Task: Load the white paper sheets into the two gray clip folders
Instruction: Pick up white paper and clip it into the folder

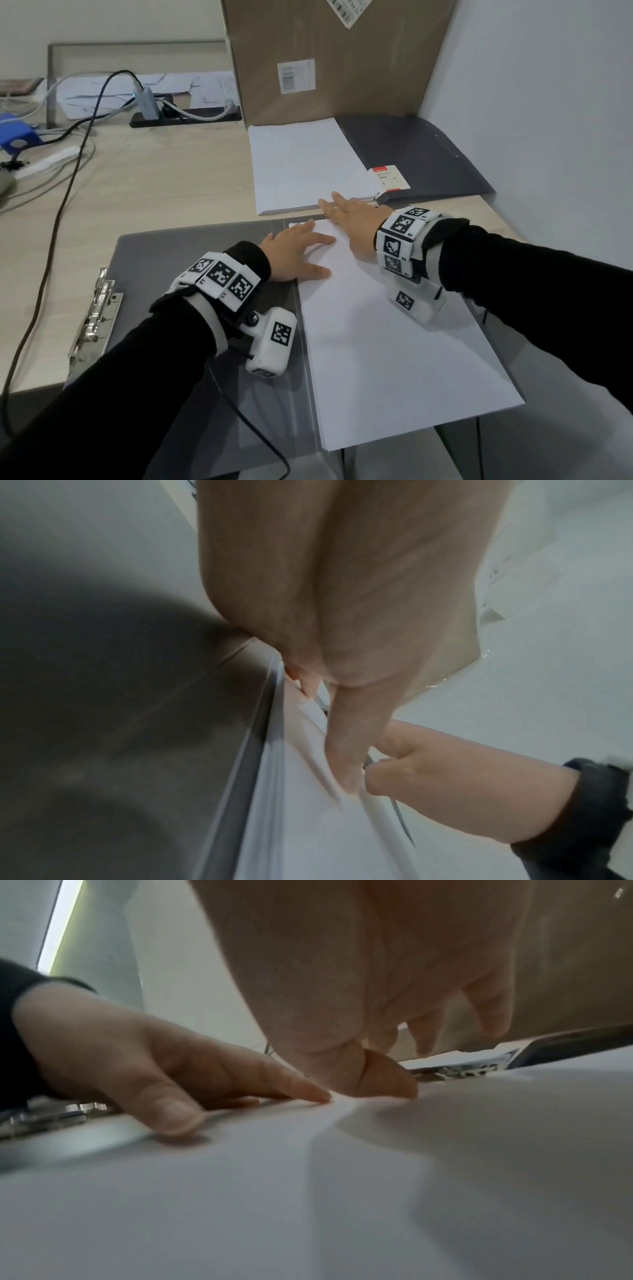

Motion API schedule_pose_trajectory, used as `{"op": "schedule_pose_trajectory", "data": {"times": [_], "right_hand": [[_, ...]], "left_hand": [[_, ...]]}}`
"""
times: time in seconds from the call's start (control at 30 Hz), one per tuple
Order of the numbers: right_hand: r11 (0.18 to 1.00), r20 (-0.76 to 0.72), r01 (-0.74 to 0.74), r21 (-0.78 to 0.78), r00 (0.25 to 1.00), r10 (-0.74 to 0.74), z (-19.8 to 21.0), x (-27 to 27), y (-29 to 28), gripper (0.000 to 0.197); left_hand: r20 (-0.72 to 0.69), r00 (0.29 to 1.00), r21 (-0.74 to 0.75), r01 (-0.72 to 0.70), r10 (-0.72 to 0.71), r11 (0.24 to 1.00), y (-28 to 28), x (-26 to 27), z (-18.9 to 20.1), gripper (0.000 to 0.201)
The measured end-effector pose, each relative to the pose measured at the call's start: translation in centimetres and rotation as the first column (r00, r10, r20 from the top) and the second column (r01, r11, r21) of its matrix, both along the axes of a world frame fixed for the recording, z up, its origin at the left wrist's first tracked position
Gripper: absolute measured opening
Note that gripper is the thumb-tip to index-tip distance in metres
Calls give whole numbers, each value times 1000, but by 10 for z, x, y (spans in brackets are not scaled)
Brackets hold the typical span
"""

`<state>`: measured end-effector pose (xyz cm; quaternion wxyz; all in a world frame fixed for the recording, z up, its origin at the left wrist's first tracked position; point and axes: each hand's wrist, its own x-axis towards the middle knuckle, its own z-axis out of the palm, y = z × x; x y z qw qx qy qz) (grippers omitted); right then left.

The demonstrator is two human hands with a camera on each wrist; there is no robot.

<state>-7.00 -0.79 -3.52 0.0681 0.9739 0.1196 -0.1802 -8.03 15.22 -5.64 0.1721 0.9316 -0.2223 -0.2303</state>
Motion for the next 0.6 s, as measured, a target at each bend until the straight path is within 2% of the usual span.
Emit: {"op": "schedule_pose_trajectory", "data": {"times": [0.1,0.2,0.27,0.33,0.4,0.5,0.6], "right_hand": [[997,21,-21,80,1000,19,14,13,1,78],[995,37,-23,102,999,19,30,31,-5,69],[995,27,13,94,1000,-16,35,37,-10,63],[996,-21,37,80,999,-36,35,43,-12,60],[998,-79,43,41,996,-40,33,49,-11,58],[999,-142,3,-36,990,-8,30,54,-9,48],[998,-141,-36,-43,990,29,25,56,-11,45]], "left_hand": [[-41,983,-222,-186,181,957,6,10,13,46],[-32,921,-372,-372,388,851,16,30,27,41],[-45,855,-427,-485,517,763,24,47,34,42],[-76,788,-404,-584,611,704,30,64,34,44],[-104,757,-331,-638,645,695,30,78,30,47],[-121,740,-279,-665,661,693,27,90,23,45],[-149,736,-288,-671,661,683,26,97,17,43]]}}
